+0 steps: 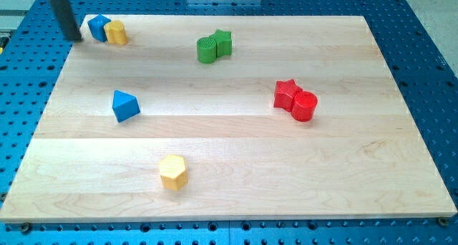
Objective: Move the cube towards the triangle
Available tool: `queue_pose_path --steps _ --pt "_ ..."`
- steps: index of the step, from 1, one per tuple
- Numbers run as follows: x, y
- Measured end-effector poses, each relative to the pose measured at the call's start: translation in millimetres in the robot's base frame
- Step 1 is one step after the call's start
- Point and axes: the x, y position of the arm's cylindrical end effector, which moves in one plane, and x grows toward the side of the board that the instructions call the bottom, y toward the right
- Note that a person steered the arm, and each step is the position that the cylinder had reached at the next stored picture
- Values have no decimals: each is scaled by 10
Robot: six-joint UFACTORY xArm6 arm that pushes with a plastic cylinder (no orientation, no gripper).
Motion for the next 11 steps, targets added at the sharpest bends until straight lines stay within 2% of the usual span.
queue_pose_path --steps 1,4,6,7,9,10,11 --pt "38 -37" --pt "-752 107" --pt "-849 574" --pt "-551 593" --pt "316 592" --pt "419 392" --pt "753 341"
